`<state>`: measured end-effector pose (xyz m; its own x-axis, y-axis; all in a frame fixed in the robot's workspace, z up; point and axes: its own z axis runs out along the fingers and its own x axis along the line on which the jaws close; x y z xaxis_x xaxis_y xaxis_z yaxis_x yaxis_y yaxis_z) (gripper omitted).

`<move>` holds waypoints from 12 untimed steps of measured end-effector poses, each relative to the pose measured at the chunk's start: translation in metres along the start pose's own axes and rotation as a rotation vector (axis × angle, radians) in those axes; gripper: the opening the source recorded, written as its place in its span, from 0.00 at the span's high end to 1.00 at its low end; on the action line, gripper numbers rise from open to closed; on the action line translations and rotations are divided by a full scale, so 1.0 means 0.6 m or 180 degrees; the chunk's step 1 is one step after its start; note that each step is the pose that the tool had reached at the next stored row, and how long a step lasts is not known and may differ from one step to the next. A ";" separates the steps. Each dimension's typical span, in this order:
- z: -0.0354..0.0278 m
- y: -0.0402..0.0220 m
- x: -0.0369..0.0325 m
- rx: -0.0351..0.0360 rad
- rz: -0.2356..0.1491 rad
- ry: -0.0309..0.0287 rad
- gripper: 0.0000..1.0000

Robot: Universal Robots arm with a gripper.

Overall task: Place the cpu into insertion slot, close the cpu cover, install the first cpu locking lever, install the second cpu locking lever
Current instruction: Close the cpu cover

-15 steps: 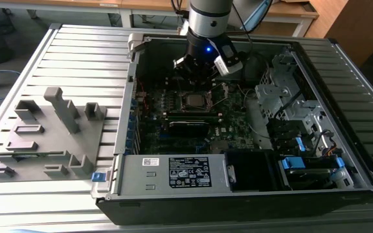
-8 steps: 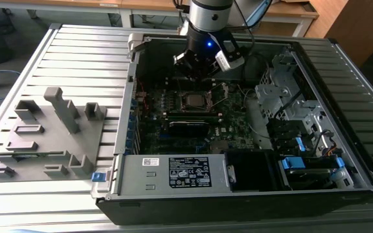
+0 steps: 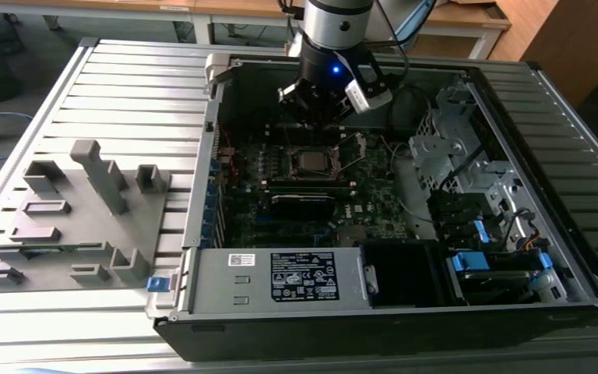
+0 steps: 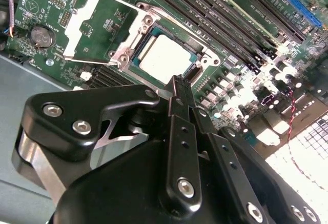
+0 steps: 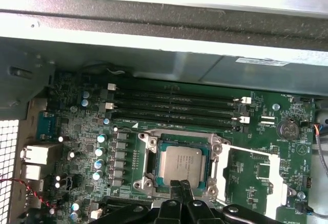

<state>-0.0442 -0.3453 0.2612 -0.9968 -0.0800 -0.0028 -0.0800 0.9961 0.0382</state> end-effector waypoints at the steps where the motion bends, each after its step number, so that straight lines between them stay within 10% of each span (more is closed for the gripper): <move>1: 0.000 0.000 0.000 0.0000 0.0004 0.0000 0.89; 12: 0.000 0.000 -0.001 0.0000 0.0007 0.0000 0.89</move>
<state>-0.0433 -0.3453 0.2613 -0.9970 -0.0777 -0.0027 -0.0777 0.9963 0.0380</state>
